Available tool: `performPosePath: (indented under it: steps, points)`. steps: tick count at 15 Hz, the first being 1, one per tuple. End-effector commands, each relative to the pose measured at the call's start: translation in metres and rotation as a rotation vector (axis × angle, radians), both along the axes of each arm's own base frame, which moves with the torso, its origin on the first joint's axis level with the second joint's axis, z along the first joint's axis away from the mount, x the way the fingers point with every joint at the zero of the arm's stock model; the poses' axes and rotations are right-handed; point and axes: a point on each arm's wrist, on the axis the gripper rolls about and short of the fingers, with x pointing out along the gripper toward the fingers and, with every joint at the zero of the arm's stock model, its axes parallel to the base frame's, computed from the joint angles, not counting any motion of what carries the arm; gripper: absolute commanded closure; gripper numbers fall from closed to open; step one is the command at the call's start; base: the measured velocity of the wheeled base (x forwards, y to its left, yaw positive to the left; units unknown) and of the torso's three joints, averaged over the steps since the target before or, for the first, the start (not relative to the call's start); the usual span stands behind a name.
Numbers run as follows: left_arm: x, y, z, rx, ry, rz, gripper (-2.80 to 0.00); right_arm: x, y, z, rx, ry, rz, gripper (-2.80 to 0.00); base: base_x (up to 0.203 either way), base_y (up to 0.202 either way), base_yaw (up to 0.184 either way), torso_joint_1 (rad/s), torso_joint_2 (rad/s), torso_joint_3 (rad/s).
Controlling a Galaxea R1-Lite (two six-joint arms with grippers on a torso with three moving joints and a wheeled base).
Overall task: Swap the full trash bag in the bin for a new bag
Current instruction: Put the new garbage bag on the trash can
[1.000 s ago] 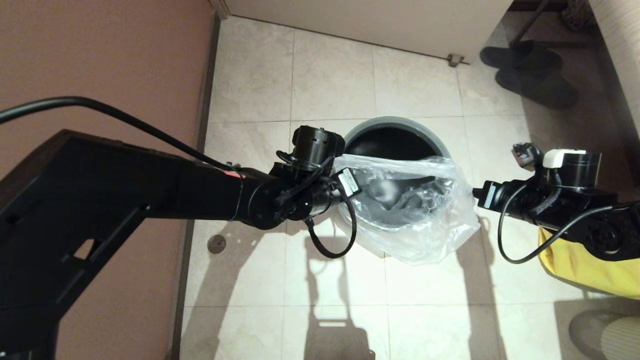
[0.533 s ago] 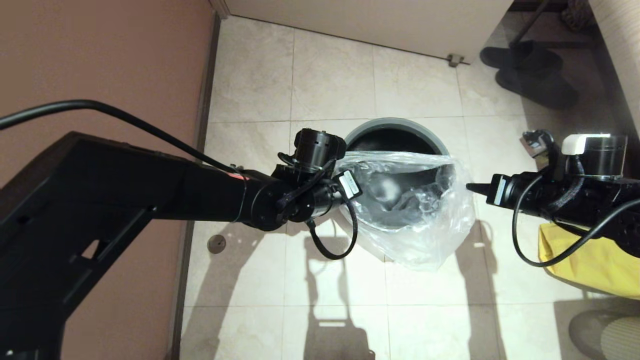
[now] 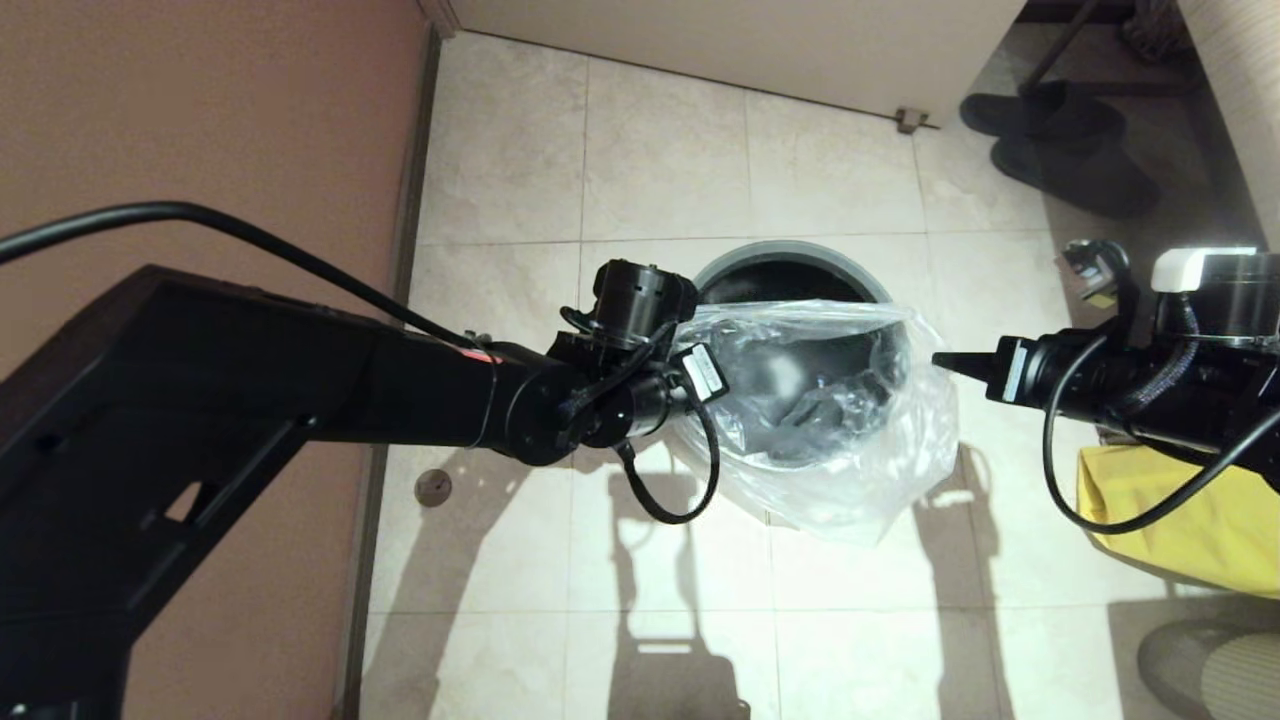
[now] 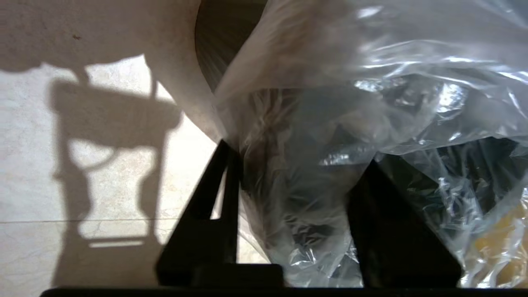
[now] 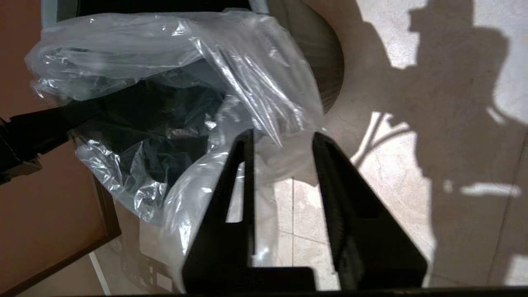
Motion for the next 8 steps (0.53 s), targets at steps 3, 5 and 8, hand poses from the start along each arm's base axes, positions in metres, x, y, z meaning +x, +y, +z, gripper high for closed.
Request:
performPosePath:
  steps: [3,5,8]
  points:
    - [-0.01,0.001,0.014,-0.019,-0.018,-0.009,-2.8,-0.005,-0.006,0.006,0.008,-0.014,-0.01,-2.8,0.0,0.0,0.0,0.0,0.0,0.0]
    - [-0.016,0.001,0.011,-0.009,-0.007,-0.018,-2.8,-0.012,-0.007,0.009,0.017,-0.014,-0.012,-2.8,0.0,0.0,0.0,0.0,0.0,0.0]
    - [-0.015,0.008,0.011,-0.01,-0.002,-0.003,-2.8,-0.02,-0.016,0.018,0.027,-0.008,-0.043,-2.8,0.0,0.0,0.0,0.0,0.0,0.0]
